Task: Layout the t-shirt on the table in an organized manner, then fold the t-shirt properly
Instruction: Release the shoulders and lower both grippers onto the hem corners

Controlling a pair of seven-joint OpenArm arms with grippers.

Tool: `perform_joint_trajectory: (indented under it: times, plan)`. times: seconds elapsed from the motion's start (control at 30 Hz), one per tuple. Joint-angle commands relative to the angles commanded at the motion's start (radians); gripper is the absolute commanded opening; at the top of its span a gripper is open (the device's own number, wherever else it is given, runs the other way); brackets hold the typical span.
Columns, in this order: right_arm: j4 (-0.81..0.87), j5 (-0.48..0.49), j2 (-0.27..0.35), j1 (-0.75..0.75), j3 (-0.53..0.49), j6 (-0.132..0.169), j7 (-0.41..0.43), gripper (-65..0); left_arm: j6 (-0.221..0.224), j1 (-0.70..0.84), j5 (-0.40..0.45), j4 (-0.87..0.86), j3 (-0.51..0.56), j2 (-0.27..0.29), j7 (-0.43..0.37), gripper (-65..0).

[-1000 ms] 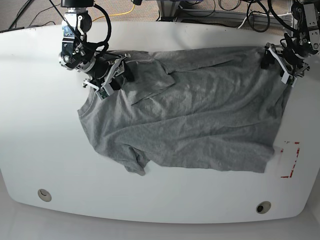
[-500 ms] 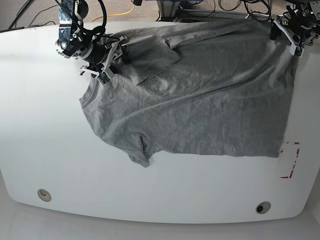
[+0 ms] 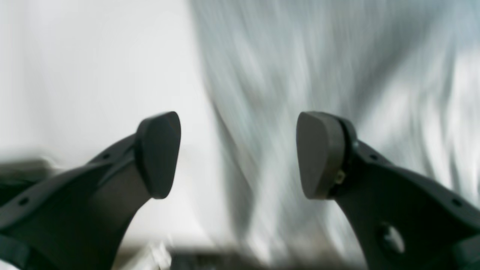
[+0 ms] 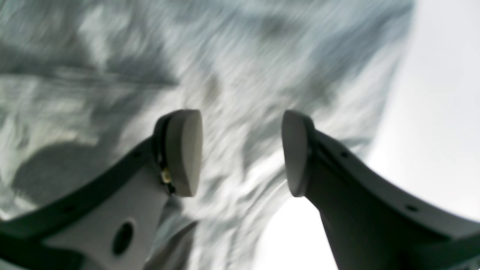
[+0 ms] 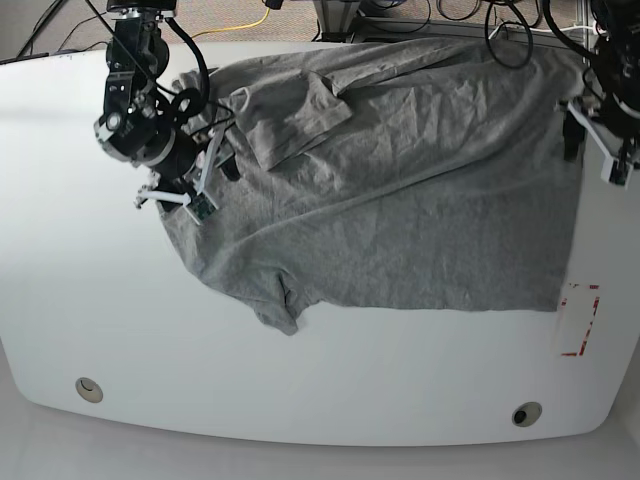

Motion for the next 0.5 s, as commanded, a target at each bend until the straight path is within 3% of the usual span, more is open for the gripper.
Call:
perform_joint_trajectory:
  times: [0.23,0.5]
  plan:
    - [-0.308,0.002,-0.014,0.267,-0.003,0.000,0.008,-33.0,0.000,-0.276,0.129,-0.169,0.160,0.005,0.000,-20.6]
    - [-0.684,0.002,-0.031,0.456,-0.005,0.000,0.181,-33.0,0.000,-0.468,0.230,-0.516,0.258,0.066,-0.137,-20.6]
